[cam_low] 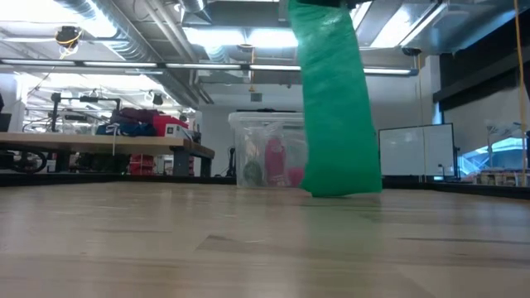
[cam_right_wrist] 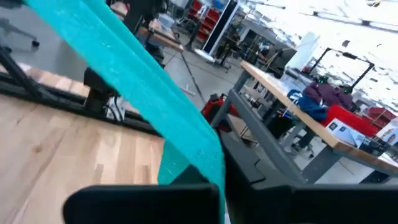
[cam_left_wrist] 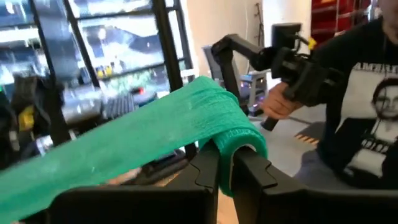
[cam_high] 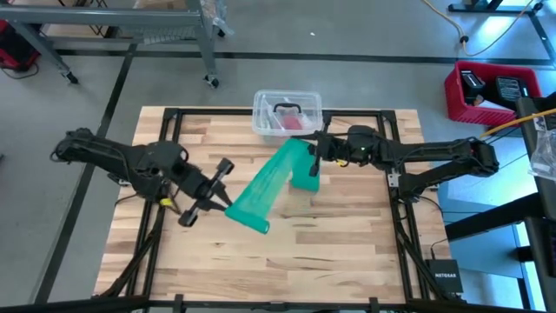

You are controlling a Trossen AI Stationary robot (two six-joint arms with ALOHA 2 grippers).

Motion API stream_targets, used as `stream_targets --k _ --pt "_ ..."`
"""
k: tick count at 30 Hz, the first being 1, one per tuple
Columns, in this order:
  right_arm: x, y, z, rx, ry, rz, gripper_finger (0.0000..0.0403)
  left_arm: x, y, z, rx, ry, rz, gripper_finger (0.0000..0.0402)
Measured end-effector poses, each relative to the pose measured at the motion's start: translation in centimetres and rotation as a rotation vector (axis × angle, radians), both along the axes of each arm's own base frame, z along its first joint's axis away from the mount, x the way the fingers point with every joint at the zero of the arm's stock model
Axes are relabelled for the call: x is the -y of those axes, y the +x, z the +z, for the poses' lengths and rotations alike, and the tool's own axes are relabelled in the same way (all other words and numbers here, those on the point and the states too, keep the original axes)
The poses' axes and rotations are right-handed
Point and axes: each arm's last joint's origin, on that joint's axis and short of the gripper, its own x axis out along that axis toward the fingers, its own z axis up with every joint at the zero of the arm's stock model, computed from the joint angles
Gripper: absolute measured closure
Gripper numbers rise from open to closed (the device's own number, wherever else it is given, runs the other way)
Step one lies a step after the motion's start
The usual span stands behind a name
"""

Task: Roll bandage
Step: Roll the green bandage

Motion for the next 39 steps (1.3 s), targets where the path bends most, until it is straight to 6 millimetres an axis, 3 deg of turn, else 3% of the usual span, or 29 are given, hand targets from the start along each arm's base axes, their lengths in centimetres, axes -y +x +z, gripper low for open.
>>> stream_targets --k 7,17,22,26,32,39 --pt "0.0 0.5 -0.6 -0.014 0.058 0.062 0.0401 -0.1 -0.5 1.3 0.167 0.048 0.050 0.0385" --pt "-0.4 2.0 -1.6 0.035 0.295 0.276 0.0394 -3.5 1.1 2.2 0.285 0.022 0.524 0.0385" --pt "-0.6 2.0 -1.3 0.079 0.440 0.330 0.0368 -5.4 1.5 2.2 0.276 0.015 0.635 0.0385" --pt "-0.7 2.0 -1.3 0.070 0.487 0.373 0.0330 -6.3 1.5 2.2 0.274 0.008 0.676 0.0385" --pt "-0.7 1.7 -0.9 0.081 0.476 0.384 0.0229 -6.7 1.6 2.2 0.262 -0.005 0.691 0.0385" --pt "-0.6 -1.1 0.4 0.006 0.337 0.268 0.0150 -6.7 1.6 1.9 0.230 -0.010 0.689 0.0385"
